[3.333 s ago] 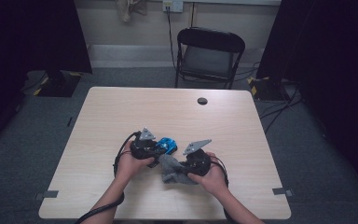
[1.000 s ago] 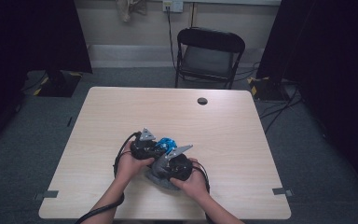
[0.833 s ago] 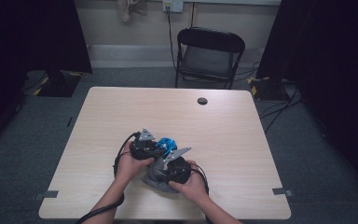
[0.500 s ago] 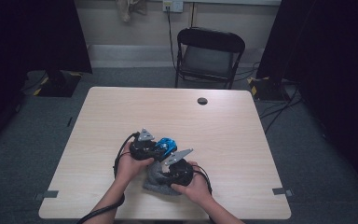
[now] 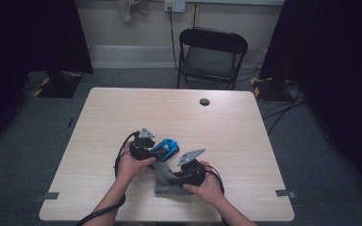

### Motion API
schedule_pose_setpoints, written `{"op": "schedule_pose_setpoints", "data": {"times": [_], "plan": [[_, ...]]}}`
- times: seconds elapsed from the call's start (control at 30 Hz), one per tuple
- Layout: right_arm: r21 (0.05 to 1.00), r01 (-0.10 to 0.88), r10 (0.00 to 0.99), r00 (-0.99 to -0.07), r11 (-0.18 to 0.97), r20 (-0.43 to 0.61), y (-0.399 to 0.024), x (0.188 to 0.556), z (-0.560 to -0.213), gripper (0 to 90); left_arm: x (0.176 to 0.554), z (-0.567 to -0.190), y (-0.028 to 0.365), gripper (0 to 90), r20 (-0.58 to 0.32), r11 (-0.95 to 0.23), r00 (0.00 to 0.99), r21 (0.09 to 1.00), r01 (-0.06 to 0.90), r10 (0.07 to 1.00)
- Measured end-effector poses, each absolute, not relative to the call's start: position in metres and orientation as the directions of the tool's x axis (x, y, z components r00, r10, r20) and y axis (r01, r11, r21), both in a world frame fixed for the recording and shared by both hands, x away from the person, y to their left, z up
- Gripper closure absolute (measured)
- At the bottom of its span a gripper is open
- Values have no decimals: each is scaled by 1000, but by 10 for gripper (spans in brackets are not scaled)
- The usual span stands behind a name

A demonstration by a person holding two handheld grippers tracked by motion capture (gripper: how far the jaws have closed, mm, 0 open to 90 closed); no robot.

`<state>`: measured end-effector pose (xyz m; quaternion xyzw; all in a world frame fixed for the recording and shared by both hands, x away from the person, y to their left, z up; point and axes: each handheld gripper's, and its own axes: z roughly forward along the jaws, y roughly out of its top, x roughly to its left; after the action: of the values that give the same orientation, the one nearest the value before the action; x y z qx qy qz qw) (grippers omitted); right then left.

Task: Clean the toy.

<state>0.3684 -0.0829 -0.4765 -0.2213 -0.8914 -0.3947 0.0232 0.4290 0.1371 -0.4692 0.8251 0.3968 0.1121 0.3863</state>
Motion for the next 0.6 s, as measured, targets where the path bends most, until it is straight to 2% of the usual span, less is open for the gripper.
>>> {"op": "schedule_pose_setpoints", "data": {"times": [0.17,0.3,0.43,0.6], "plan": [[698,414,380,-900,584,215,-90,372,-474,666,425,-461,138,289,-119,-396,680,735,551,724],[712,421,393,-893,562,217,-101,375,-469,553,419,-454,139,279,-110,-415,712,747,519,693],[733,439,418,-879,519,231,-118,379,-463,483,412,-450,136,273,-94,-446,745,749,490,660],[750,439,456,-866,495,206,-137,383,-455,428,403,-446,126,268,-102,-459,781,760,460,616]]}}
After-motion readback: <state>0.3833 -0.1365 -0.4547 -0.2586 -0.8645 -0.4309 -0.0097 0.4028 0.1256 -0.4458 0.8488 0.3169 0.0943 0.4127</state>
